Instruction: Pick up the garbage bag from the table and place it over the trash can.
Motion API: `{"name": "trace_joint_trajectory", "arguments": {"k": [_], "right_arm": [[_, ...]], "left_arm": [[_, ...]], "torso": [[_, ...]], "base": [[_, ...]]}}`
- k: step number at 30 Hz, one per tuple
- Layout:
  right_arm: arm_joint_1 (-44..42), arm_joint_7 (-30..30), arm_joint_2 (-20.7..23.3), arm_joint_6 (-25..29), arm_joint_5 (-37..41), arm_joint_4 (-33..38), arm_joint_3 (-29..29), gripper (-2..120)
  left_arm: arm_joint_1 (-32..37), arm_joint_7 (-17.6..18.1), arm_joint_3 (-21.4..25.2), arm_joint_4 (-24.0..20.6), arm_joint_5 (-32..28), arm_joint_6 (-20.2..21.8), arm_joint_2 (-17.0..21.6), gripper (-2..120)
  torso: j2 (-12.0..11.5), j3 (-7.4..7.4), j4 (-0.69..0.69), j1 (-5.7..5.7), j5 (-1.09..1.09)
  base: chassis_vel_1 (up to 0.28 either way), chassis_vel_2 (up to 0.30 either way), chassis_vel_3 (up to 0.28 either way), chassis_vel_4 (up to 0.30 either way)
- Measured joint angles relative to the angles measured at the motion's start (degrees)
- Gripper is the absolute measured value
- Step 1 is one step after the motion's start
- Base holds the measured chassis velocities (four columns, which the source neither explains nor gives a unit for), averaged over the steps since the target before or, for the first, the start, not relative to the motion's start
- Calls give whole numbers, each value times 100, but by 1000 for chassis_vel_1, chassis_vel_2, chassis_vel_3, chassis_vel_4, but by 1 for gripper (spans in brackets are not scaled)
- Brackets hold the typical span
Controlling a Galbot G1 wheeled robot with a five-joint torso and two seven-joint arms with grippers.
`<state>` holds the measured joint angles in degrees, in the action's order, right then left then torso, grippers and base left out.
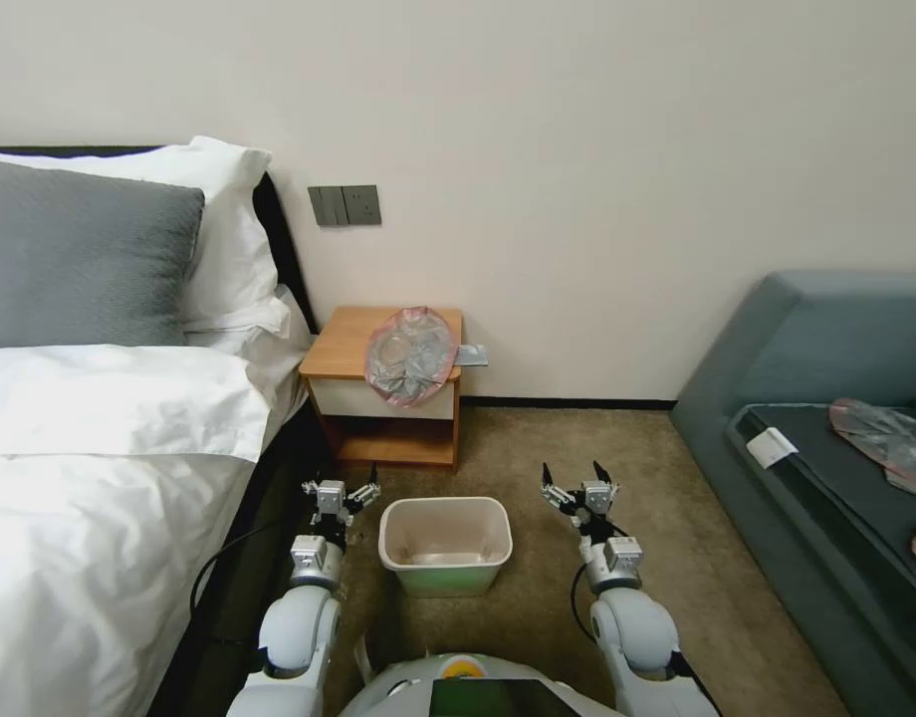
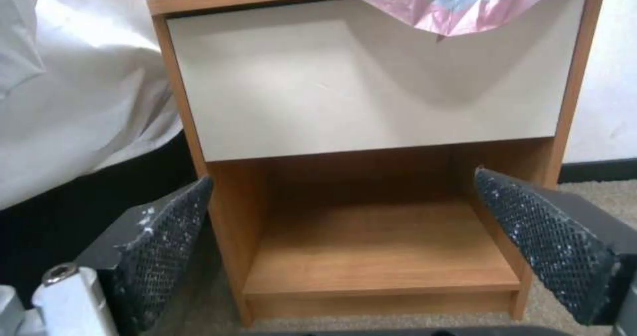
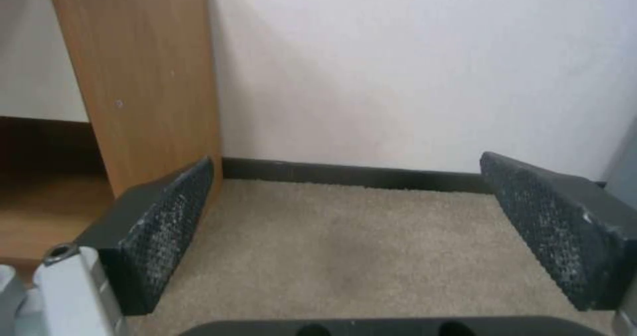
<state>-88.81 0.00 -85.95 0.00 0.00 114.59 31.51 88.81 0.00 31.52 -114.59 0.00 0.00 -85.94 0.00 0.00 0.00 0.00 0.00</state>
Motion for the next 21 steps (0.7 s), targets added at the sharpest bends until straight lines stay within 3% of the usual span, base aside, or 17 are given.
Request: {"name": "trace_joint_trajectory", "arguments": {"k": [15, 21], "right_arm": [[-8, 0, -1, -2, 0, 9, 0, 100], [-319, 71, -139, -215, -56, 704, -14, 100]], "left_arm": [[0, 0, 0, 0, 0, 0, 0, 100], [29, 18, 21, -66, -25, 11, 13, 100]], "torso": [[0, 0, 0, 0, 0], [0, 0, -1, 0, 2]], "base": [[0, 0, 0, 0], [0, 0, 0, 0]]}}
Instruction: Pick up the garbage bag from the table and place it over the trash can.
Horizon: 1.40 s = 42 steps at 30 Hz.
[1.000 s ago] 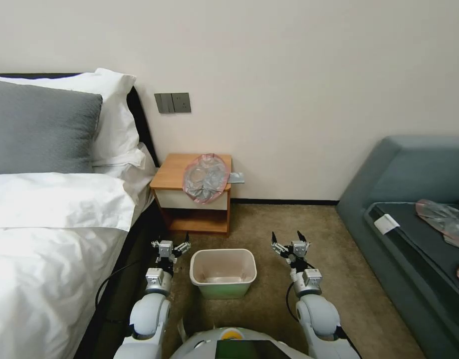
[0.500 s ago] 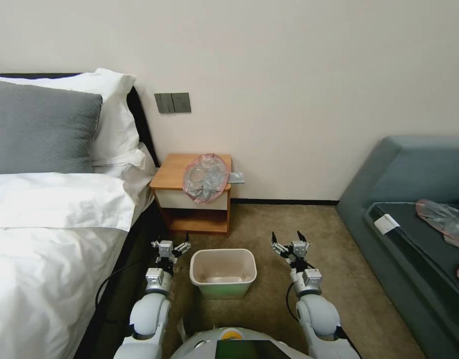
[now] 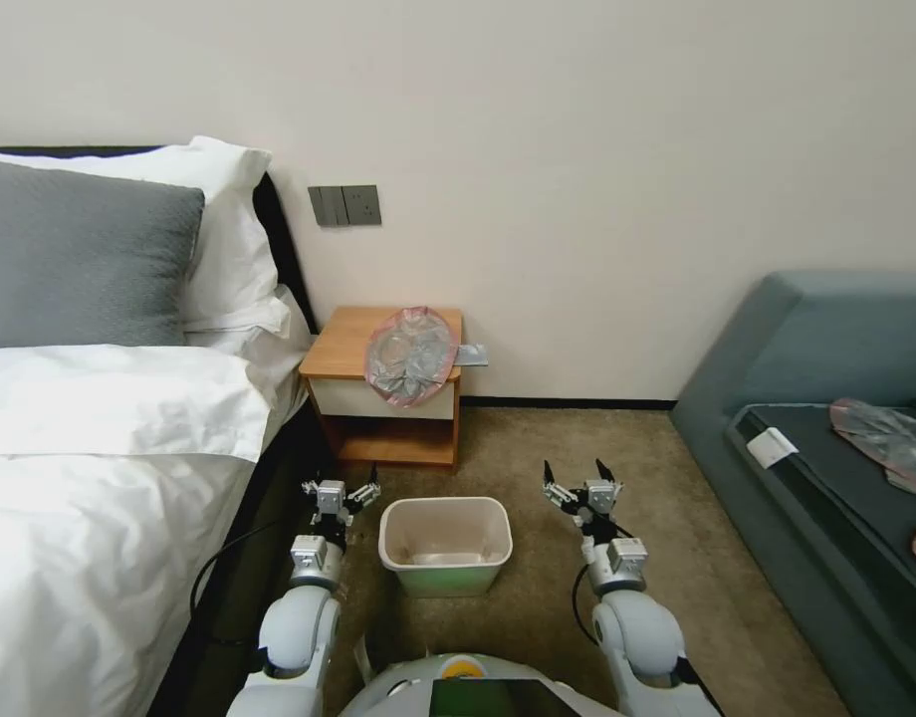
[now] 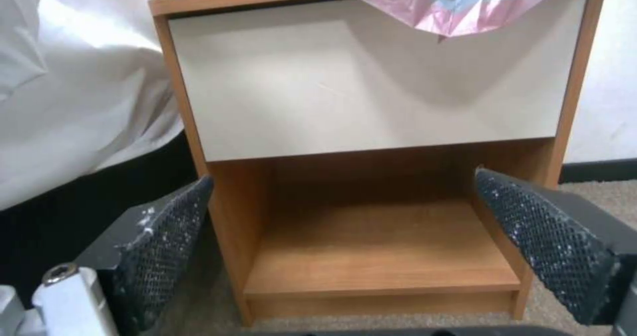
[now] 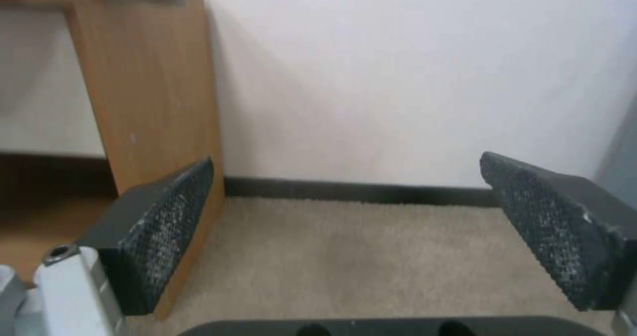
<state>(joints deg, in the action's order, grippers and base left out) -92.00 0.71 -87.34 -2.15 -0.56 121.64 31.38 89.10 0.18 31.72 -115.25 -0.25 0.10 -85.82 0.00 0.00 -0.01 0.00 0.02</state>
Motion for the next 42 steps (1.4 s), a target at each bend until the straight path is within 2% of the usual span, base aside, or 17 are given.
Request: {"name": "trace_joint_trajectory", "arguments": {"k": [2, 4, 5, 8, 9, 12, 13, 15, 17, 19, 30, 32, 34, 35, 39, 40, 42], "right_arm": [[-100, 26, -44, -69, -22, 226, -3, 100], [-302, 78, -135, -211, -67, 679, -13, 100], [-302, 78, -135, -211, -67, 679, -13, 100], [-580, 147, -259, -404, -130, 1297, -27, 100], [-580, 147, -259, -404, -130, 1297, -27, 100], [-836, 218, -378, -585, -187, 1875, -43, 100], [-836, 218, -378, -585, -187, 1875, -43, 100], [-988, 256, -434, -732, -148, 2168, -68, 100], [-928, 255, -363, -862, 57, 2216, -128, 100], [-909, 253, -329, -904, 128, 2224, -154, 100], [-812, 245, -211, -989, 560, 2196, -217, 100], [-604, 318, -89, -1036, 1253, 2189, -210, 100], [-200, 483, 140, -1208, 2346, 2184, -165, 100], [-200, 483, 140, -1208, 2346, 2184, -165, 100], [714, 1044, 758, -1336, 4490, 1865, -118, 100], [714, 1044, 758, -1336, 4490, 1865, -118, 100], [1150, 1374, 1038, -1334, 5426, 1619, -110, 100]], "left_arm": [[52, 45, 48, -150, -59, 25, 30, 100], [212, 185, 187, -560, -231, 105, 113, 100], [212, 185, 187, -560, -231, 105, 113, 100], [452, 393, 402, -1196, -496, 227, 240, 100], [452, 393, 402, -1196, -496, 227, 240, 100], [674, 582, 590, -1776, -740, 339, 358, 100], [674, 582, 590, -1776, -740, 339, 358, 100], [823, 711, 722, -2167, -905, 411, 435, 100], [968, 832, 847, -2540, -1058, 481, 512, 100], [1062, 913, 930, -2757, -1163, 523, 565, 100], [1385, 766, 914, -2855, -1305, 466, 681, 100], [1400, 765, 906, -2844, -1316, 465, 689, 100], [1403, 767, 905, -2835, -1356, 465, 714, 100], [1403, 767, 905, -2835, -1356, 465, 714, 100], [1412, 760, 919, -2822, -1537, 445, 809, 100], [1412, 760, 919, -2822, -1537, 445, 809, 100], [1413, 750, 930, -2819, -1644, 426, 879, 100]], "torso": [[0, 0, 0, 0, 0], [0, 0, 2, 0, -2], [0, 0, 2, 0, -2], [0, 0, 1, 0, -2], [0, 0, 1, 0, -2], [0, 0, 1, 0, -2], [0, 0, 1, 0, -2], [1, -1, -3, 0, 1], [1, -1, 3, 0, -4], [0, -1, 2, 0, -2], [0, -1, 1, 0, -2], [0, 0, 0, 0, -2], [0, 0, 1, 0, -3], [0, 0, 1, 0, -3], [0, 0, 2, 0, -3], [0, 0, 2, 0, -3], [0, 0, 1, 0, -3]], "base": [[0, 0, 0, 0], [0, 0, 0, 0], [0, 0, 0, 0], [0, 0, 0, 0], [0, 0, 0, 0], [0, 0, 0, 0], [0, 0, 0, 0], [0, 0, 0, 0], [0, 0, 0, 0], [0, 0, 0, 0], [0, 0, 0, 0], [0, 0, 0, 0], [0, 0, 0, 0], [0, 0, 0, 0], [0, 0, 0, 0], [0, 0, 0, 0], [0, 0, 0, 0]]}}
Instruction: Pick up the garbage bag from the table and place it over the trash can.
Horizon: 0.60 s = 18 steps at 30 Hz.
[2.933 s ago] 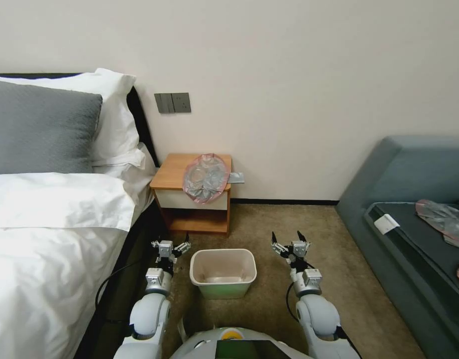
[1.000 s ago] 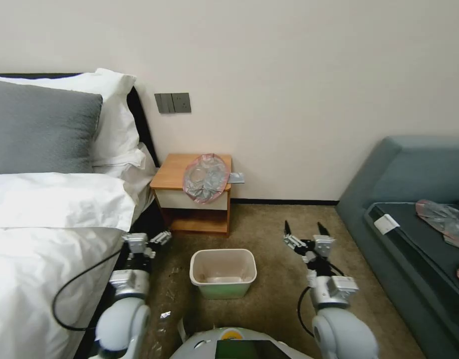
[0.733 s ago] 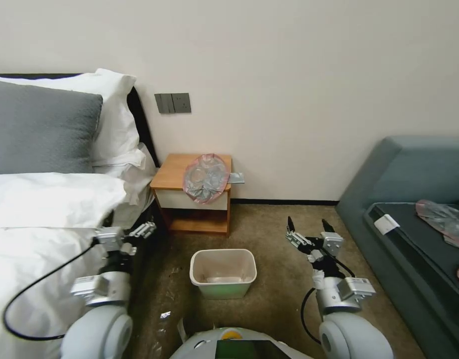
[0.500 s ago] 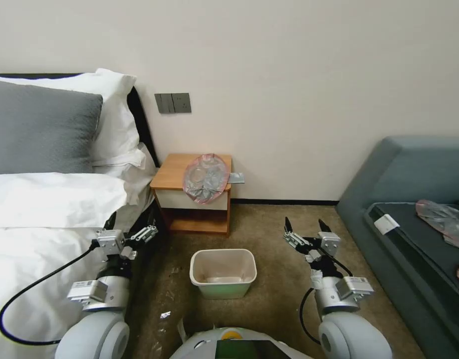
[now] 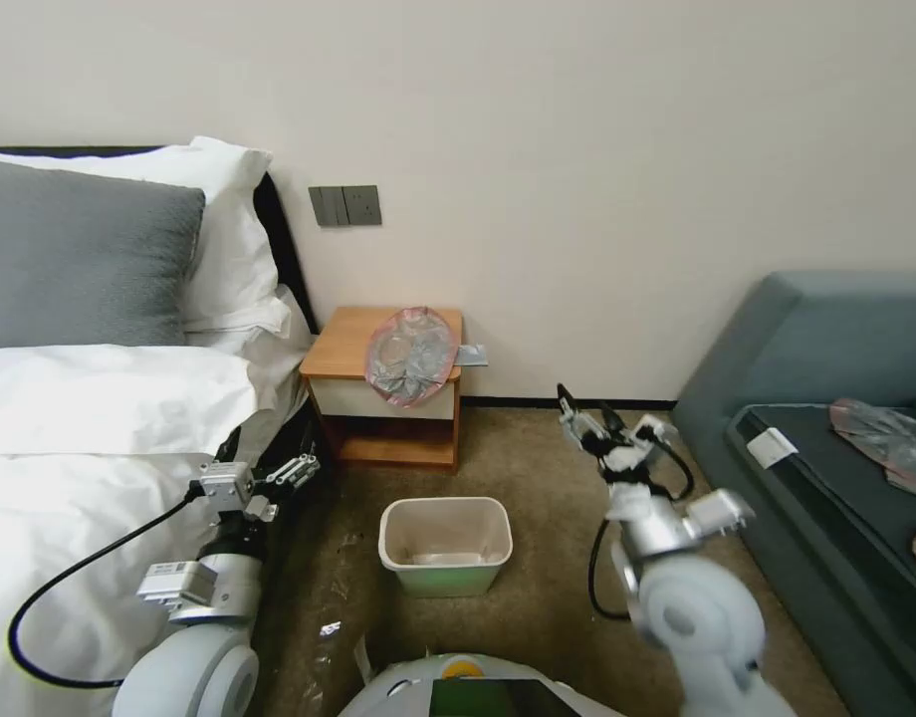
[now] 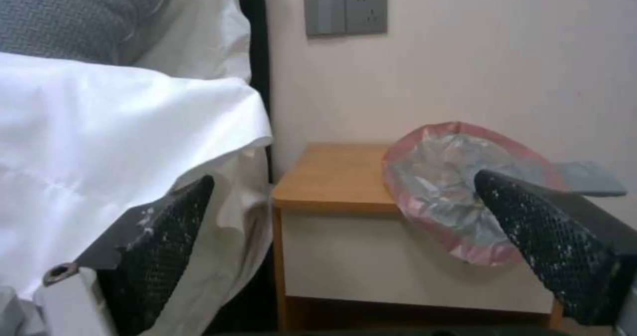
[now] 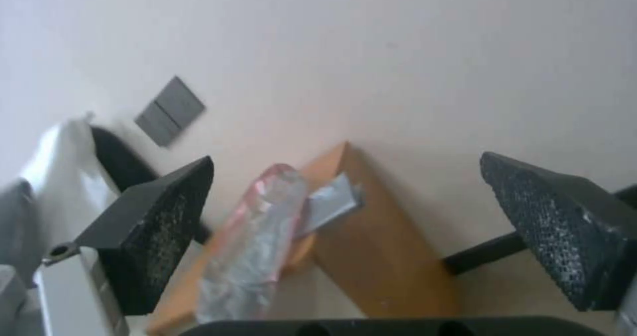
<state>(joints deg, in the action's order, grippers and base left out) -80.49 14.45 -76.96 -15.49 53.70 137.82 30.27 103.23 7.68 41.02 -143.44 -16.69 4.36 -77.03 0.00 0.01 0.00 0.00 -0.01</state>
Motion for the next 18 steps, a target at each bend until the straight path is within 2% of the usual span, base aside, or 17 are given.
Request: {"name": "trace_joint_trajectory", "arguments": {"k": [2, 3, 6, 7, 10, 14, 18], "right_arm": [[546, 348, 229, 4, 942, -355, -3, 100], [546, 348, 229, 4, 942, -355, -3, 100], [1342, 648, 351, 15, 1945, -1077, -101, 100], [1342, 648, 351, 15, 1945, -1077, -101, 100], [2022, 667, 286, 16, 2609, -1835, -332, 100], [2429, 664, 179, 25, 2857, -2353, -534, 100], [3010, 588, -109, 6, 3275, -3153, -797, 100]], "left_arm": [[5, -3, 9, 4, -127, -45, 82, 100], [5, -3, 9, 4, -127, -45, 82, 100], [34, -14, 30, 8, -266, -120, 175, 100], [34, -14, 30, 8, -266, -120, 175, 100], [92, -16, 87, 11, -333, -206, 174, 100], [114, -21, 123, 12, -369, -212, 173, 100], [147, -44, 164, 14, -412, -188, 144, 100]], "torso": [[0, 0, 0, 0, 0], [0, 0, 0, 0, 0], [0, 0, -2, 0, 1], [0, 0, -2, 0, 1], [0, 0, 1, 0, 1], [0, 1, 0, 0, 2], [0, 0, 0, 0, 3]], "base": [[0, 0, 0, 0], [0, 0, 0, 0], [0, 0, 0, 0], [0, 0, 0, 0], [0, 0, 0, 0], [0, 0, 0, 0], [0, 0, 0, 0]]}}
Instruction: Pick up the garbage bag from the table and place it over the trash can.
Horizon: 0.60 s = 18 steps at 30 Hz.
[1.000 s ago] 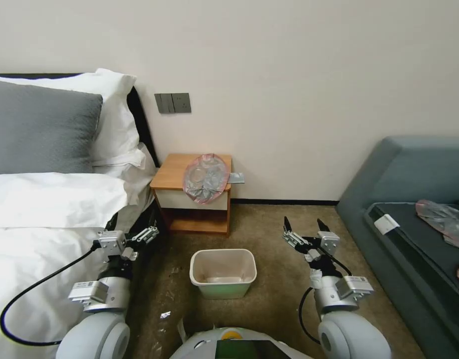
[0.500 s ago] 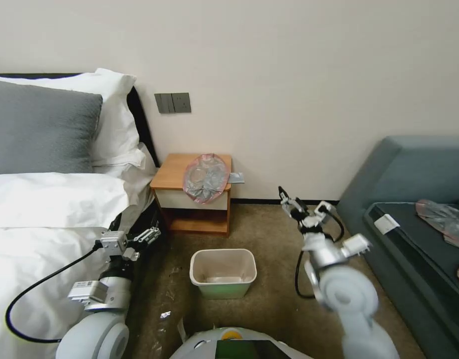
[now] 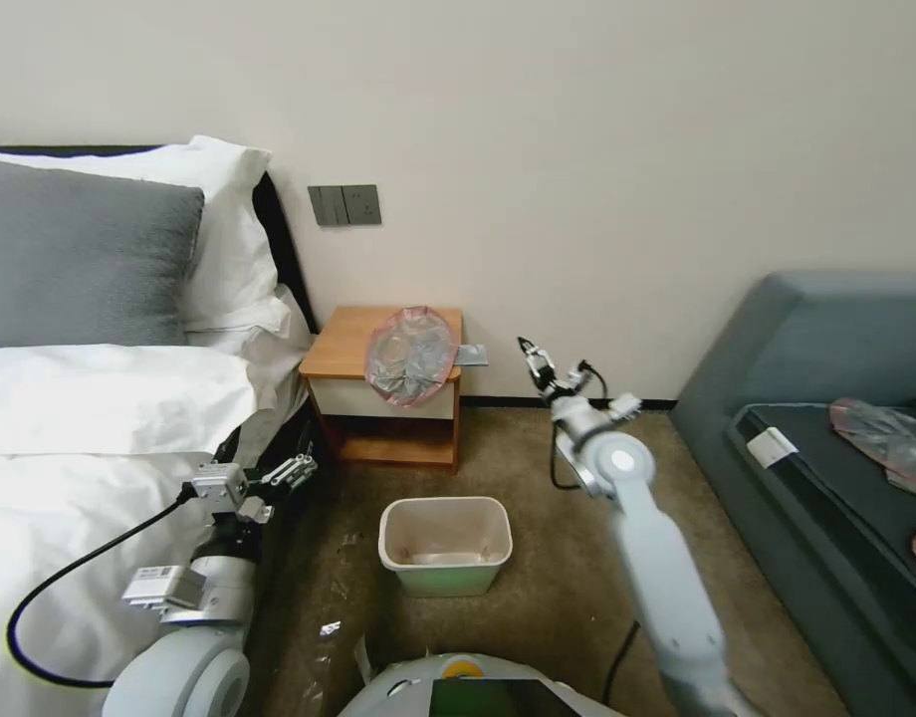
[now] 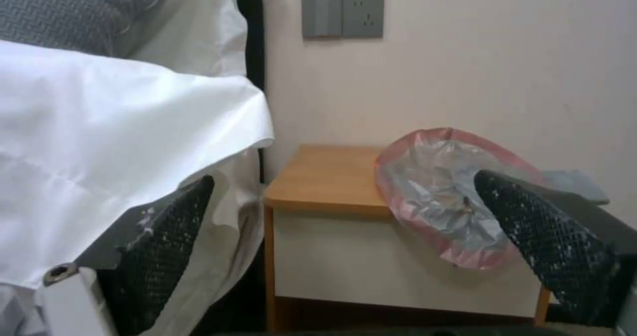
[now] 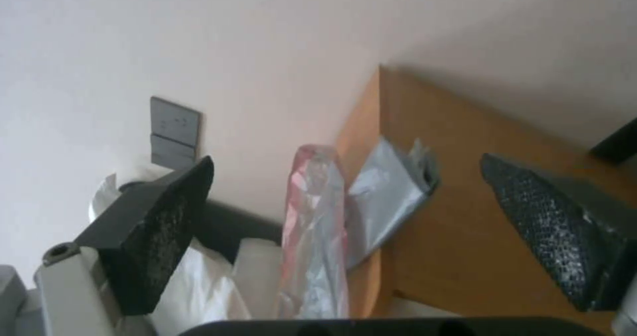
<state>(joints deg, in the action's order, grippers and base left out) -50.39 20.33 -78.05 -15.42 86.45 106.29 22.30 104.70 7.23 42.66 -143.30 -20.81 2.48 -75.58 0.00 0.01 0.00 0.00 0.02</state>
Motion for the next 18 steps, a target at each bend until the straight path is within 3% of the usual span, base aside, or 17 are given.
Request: {"name": "trace_joint_trajectory", "arguments": {"k": [9, 18], "right_arm": [[627, -550, -541, -144, 33, -1333, -222, 100], [871, -924, -689, -219, -100, -1922, -267, 100]], "left_arm": [[63, -36, 47, 3, -1, 24, -131, 100], [147, -37, 56, 5, 36, 30, -253, 100]], "torso": [[0, 0, 0, 0, -1], [0, 0, -1, 0, -1]], "base": [[0, 0, 0, 0], [0, 0, 0, 0]]}}
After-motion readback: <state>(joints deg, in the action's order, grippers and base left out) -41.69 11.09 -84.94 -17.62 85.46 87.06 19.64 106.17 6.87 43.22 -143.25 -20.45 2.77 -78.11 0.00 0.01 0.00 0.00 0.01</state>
